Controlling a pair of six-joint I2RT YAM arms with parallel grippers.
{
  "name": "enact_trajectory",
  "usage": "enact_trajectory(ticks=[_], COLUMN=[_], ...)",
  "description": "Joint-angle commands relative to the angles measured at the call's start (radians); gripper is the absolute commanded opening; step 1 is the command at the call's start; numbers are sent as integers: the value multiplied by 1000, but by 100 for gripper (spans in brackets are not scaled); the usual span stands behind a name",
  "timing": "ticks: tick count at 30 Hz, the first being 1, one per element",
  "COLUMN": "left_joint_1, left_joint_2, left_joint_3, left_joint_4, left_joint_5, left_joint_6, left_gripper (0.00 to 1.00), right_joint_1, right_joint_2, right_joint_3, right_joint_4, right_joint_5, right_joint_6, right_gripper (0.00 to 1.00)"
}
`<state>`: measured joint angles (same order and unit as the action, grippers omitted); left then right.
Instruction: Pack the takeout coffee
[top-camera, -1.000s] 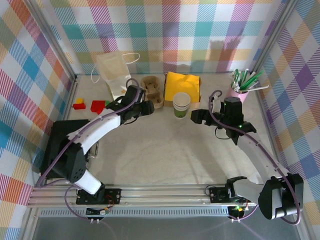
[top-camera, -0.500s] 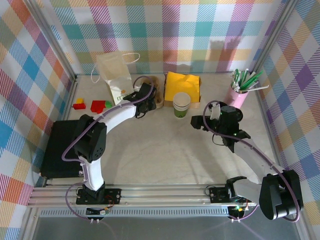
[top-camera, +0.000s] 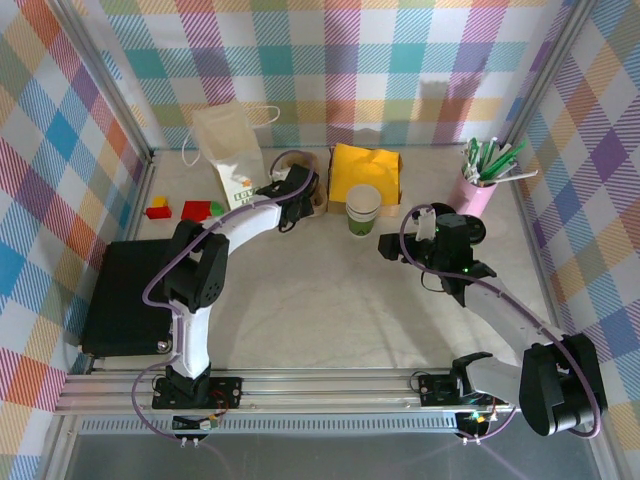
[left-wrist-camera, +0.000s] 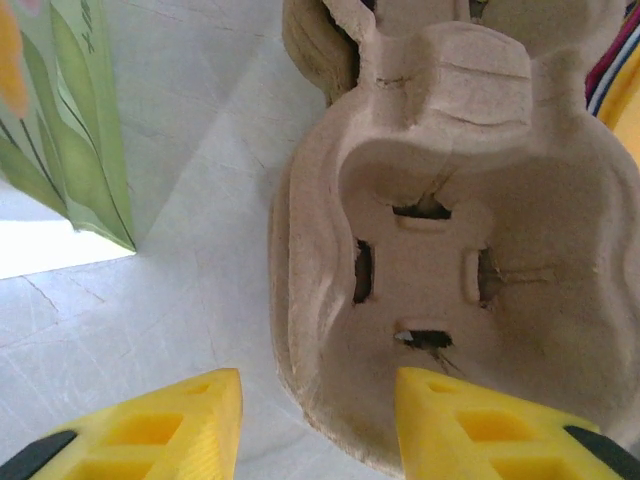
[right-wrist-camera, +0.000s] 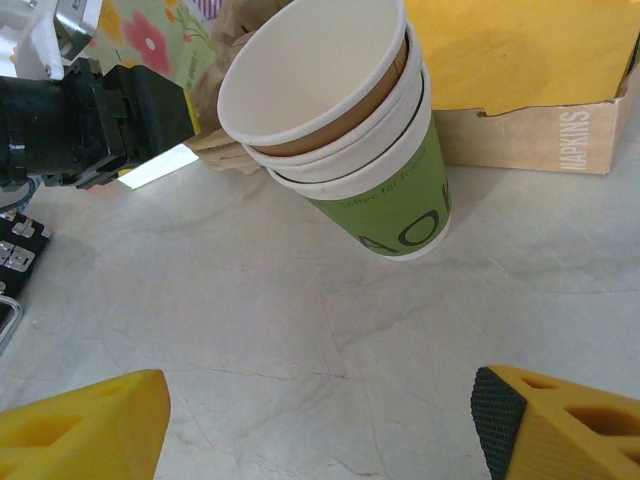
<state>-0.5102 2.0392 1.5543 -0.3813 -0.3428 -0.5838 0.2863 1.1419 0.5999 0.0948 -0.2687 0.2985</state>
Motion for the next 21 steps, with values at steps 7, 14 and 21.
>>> enact_trajectory(ticks=[7,14,21], left_joint_1=[21,27,32], left_joint_2=[28,50,69], left_joint_3=[33,51,70], left_joint_4=[33,36,36], left_joint_5=[-2,4,16], left_joint_6=[-25,-28,-30], left_gripper=[40,35,30], right_joint_1=[9,11,10], right_joint_2=[-2,-7,-6], right_joint_3=[3,3,5], right_joint_4=[28,22,16], right_joint_5=[13,17,17], right_joint_6=[-25,-28,-30], right_gripper=[80,80,80])
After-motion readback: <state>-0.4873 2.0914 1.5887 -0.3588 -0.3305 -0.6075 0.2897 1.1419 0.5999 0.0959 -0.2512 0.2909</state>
